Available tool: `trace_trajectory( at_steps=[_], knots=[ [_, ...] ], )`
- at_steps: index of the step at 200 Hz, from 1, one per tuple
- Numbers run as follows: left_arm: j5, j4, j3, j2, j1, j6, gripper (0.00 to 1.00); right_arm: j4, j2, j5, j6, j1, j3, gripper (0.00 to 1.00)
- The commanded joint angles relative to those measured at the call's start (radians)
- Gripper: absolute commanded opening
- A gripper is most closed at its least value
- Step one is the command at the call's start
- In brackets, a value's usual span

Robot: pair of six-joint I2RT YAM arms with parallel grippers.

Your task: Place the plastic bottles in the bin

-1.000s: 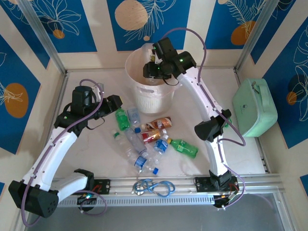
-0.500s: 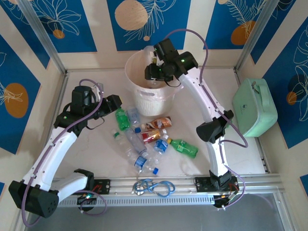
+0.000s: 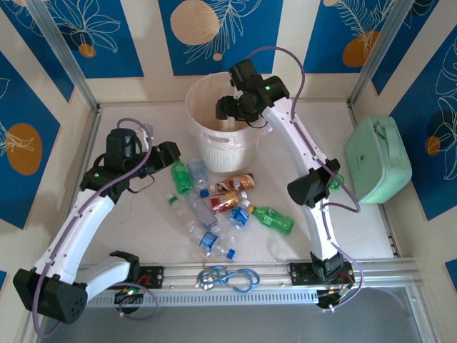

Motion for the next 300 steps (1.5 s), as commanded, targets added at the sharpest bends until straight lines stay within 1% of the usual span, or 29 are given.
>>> trace_trajectory(
  at_steps=[1,31,49,71,98,120,137,148,166,192,216,238,255,271,286,300],
  knots=[
    [-0.002,-0.005,-0.009,-0.014,0.016,0.011,0.62,-0.012,-0.006,-0.008,-0.002,0.0,0.05,0.75],
    [-0.001,-0.003,-0.012,-0.018,0.019,0.008,0.62,-0.038,-0.022,0.002,-0.007,0.002,0.104,0.79],
    [-0.003,-0.005,-0.012,-0.021,0.019,0.007,0.63,-0.052,-0.059,0.03,-0.012,0.003,0.115,0.84],
    [0.0,-0.005,-0.013,-0.022,0.021,0.003,0.62,-0.043,-0.141,0.068,-0.022,0.0,0.082,0.89],
    [0.001,-0.004,-0.008,-0.027,0.021,0.001,0.63,-0.024,-0.267,0.121,-0.043,-0.011,-0.018,0.92],
    [-0.001,-0.009,-0.008,-0.033,0.021,0.002,0.63,0.005,-0.391,0.152,-0.048,-0.04,-0.17,0.93],
    [-0.003,-0.011,-0.009,-0.035,0.021,0.001,0.63,0.05,-0.502,0.146,-0.037,-0.088,-0.341,0.94],
    [-0.002,-0.009,-0.011,-0.035,0.021,-0.001,0.63,0.091,-0.575,0.118,-0.018,-0.139,-0.474,0.94],
    [-0.002,-0.006,-0.011,-0.031,0.021,-0.003,0.63,0.149,-0.679,0.039,0.013,-0.242,-0.682,0.95],
    [0.001,0.001,-0.01,-0.025,0.022,-0.008,0.63,0.196,-0.762,-0.022,0.021,-0.384,-0.931,0.95],
    [0.006,0.01,-0.011,-0.017,0.021,-0.013,0.63,0.25,-0.783,-0.034,0.014,-0.486,-1.11,0.96],
    [0.012,0.014,-0.01,-0.009,0.022,-0.018,0.63,0.274,-0.747,-0.022,0.012,-0.573,-1.195,0.96],
    [0.01,0.014,-0.01,-0.01,0.021,-0.019,0.63,0.285,-0.707,-0.018,0.02,-0.635,-1.215,0.97],
    [0.011,0.014,-0.013,-0.008,0.022,-0.018,0.63,0.304,-0.675,-0.017,0.036,-0.673,-1.215,0.97],
    [0.011,0.018,-0.016,-0.007,0.022,-0.021,0.63,0.326,-0.644,0.002,0.036,-0.679,-1.205,0.97],
    [0.013,0.021,-0.018,-0.007,0.022,-0.024,0.63,0.325,-0.598,0.055,0.025,-0.669,-1.176,0.97]
  ],
)
